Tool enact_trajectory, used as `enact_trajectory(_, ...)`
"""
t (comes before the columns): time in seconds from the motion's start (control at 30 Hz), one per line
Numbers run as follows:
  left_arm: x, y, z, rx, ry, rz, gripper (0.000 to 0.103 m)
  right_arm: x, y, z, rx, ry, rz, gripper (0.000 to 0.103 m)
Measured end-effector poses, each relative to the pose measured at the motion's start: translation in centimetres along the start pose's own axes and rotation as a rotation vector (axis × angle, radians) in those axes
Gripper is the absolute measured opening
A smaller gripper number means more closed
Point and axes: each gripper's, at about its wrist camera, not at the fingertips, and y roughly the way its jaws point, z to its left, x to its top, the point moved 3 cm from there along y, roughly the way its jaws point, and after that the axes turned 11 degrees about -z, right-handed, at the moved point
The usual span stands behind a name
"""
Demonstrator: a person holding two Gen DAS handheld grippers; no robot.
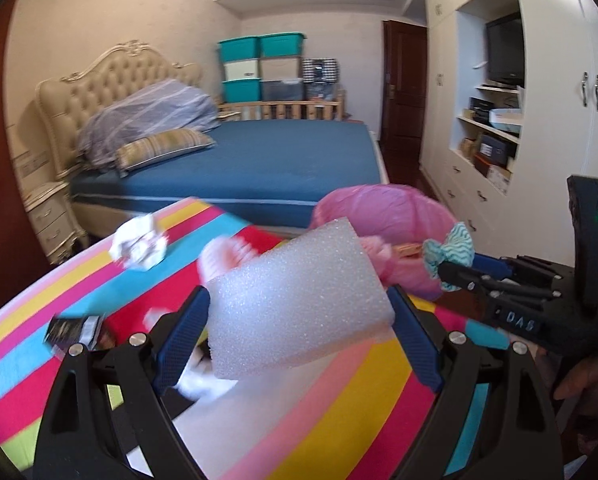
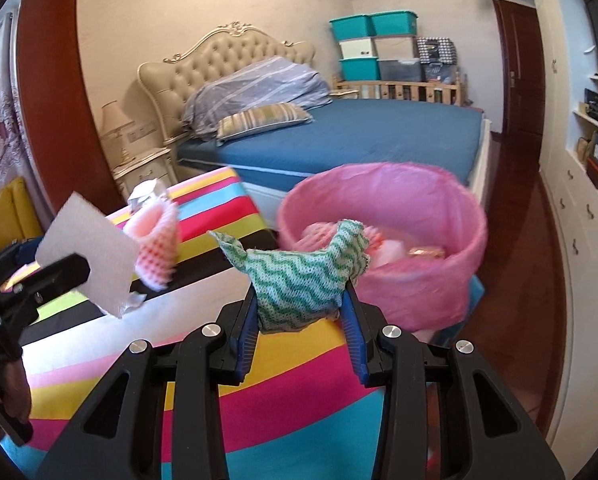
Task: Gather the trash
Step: 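Carry the foam block and green-white cloth over the pink bin and open both tools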
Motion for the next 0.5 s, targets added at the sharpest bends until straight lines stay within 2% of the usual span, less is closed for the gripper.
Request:
enact_trajectory(0.17, 3.1, 3.9, -2.4, -0.098, 0.023, -0.009, 0.086, 1.5, 1.1, -2.2, -0.033, -0.028, -0.026, 0.038)
enact_trajectory(0.5, 8.6, 13.7, -5.7, -0.226, -0.017, 0.050, 0.086, 2.6, 4.7, -6.5, -0.054, -0.037, -0.021, 0.040)
